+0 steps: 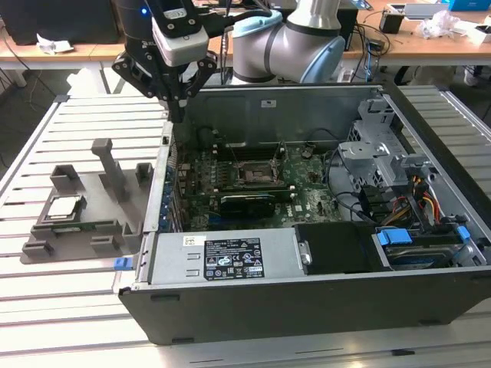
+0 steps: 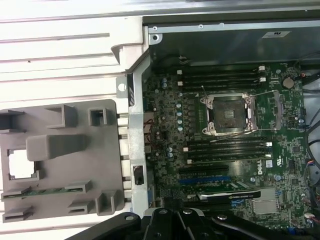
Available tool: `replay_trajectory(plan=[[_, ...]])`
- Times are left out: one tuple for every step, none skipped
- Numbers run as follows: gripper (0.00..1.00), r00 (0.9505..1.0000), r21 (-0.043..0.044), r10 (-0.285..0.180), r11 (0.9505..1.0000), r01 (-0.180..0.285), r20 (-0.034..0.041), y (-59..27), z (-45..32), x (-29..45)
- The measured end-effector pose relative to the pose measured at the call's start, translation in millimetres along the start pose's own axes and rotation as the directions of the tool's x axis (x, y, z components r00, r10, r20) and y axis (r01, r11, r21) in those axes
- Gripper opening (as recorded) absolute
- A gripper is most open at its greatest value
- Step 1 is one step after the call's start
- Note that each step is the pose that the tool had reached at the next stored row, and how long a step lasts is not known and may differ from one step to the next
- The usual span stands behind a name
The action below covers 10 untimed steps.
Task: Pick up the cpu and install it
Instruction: 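Reach for the cpu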
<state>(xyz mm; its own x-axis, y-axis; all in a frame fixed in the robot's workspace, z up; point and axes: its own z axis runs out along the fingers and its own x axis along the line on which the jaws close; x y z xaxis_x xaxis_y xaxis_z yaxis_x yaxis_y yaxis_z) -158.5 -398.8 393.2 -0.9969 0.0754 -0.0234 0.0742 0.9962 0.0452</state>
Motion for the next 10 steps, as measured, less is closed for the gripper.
replay_trajectory(plan=[[0.11, 1.0, 0.0001, 0.0, 1.0, 0.0, -0.0001, -0.1, -0.1, 0.9], [0.11, 1.0, 0.0001, 0.0, 1.0, 0.0, -0.0001, -0.1, -0.1, 1.7], [0.11, 1.0, 0.0001, 0.0, 1.0, 0.0, -0.0001, -0.2, -0.1, 2.2], [0.11, 1.0, 0.0, 0.0, 1.0, 0.0, -0.0001, -0.2, -0.1, 2.8], [0.11, 1.0, 0.0001, 0.0, 1.0, 0.0, -0.0001, -0.3, -0.1, 3.2], [0.11, 1.0, 0.0001, 0.0, 1.0, 0.0, -0.0001, -0.3, -0.2, 4.4], [0.11, 1.0, 0.0001, 0.0, 1.0, 0.0, -0.0001, -0.4, -0.2, 5.6], [0.11, 1.0, 0.0001, 0.0, 1.0, 0.0, -0.0001, -0.6, -0.3, 7.1], [0.11, 1.0, 0.0001, 0.0, 1.0, 0.0, -0.0001, -0.6, -0.3, 8.2], [0.11, 1.0, 0.0002, 0.0, 1.0, 0.0, -0.0001, -0.7, -0.4, 9.6]])
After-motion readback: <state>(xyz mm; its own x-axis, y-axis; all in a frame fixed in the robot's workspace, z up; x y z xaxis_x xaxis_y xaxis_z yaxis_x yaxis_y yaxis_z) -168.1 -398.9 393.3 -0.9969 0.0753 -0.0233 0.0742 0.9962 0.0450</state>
